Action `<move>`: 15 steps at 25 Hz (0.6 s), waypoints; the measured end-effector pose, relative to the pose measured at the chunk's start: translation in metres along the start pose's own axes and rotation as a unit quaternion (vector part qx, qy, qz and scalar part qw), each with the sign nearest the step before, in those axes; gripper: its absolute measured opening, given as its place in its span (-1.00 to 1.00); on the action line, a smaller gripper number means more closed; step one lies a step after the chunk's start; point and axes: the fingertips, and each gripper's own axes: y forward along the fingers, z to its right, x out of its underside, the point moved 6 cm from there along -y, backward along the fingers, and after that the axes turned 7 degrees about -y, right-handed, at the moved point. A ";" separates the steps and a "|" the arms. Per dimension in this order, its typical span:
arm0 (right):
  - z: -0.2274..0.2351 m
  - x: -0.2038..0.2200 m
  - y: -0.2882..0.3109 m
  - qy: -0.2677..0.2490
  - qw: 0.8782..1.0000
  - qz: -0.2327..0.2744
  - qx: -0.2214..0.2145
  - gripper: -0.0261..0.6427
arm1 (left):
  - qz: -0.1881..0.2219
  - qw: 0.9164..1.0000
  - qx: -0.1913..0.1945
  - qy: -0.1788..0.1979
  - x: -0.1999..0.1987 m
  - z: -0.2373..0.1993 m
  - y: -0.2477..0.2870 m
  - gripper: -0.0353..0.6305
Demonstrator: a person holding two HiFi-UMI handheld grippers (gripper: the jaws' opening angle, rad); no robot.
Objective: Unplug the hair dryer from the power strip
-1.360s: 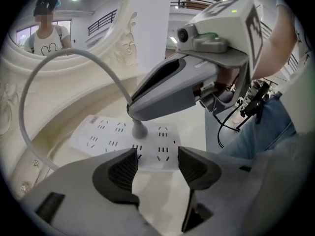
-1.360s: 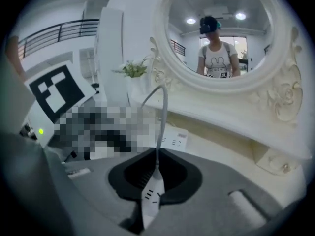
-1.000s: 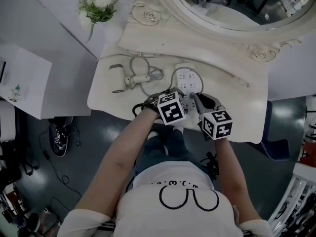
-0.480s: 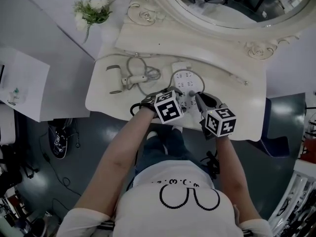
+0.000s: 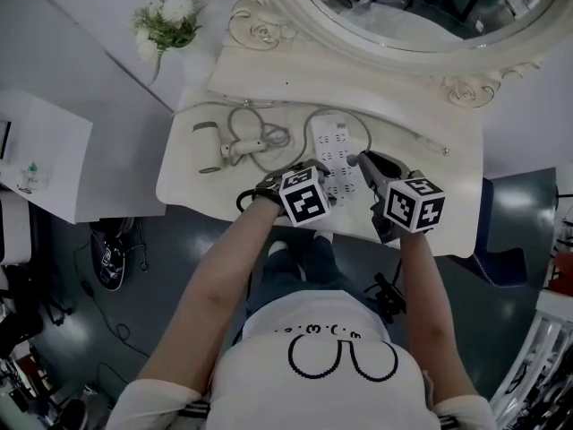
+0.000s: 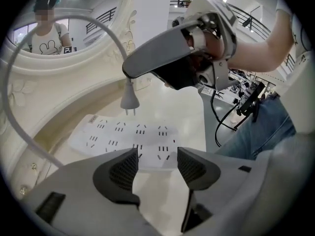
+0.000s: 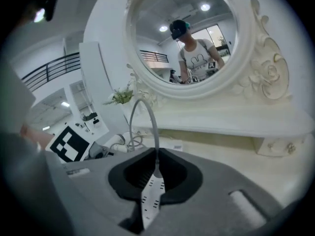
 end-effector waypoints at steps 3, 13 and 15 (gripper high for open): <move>0.025 0.004 0.001 0.111 0.993 -0.037 -0.023 -0.84 | 0.000 1.000 0.001 0.000 -0.002 0.000 0.000 -0.15; 0.095 0.040 0.032 0.200 0.962 -0.186 0.015 -0.83 | -0.001 1.000 -0.006 -0.011 -0.003 0.000 0.002 -0.15; 0.100 0.041 0.038 0.226 0.960 -0.167 0.018 -0.81 | -0.001 1.000 -0.007 -0.016 -0.004 0.000 0.002 -0.15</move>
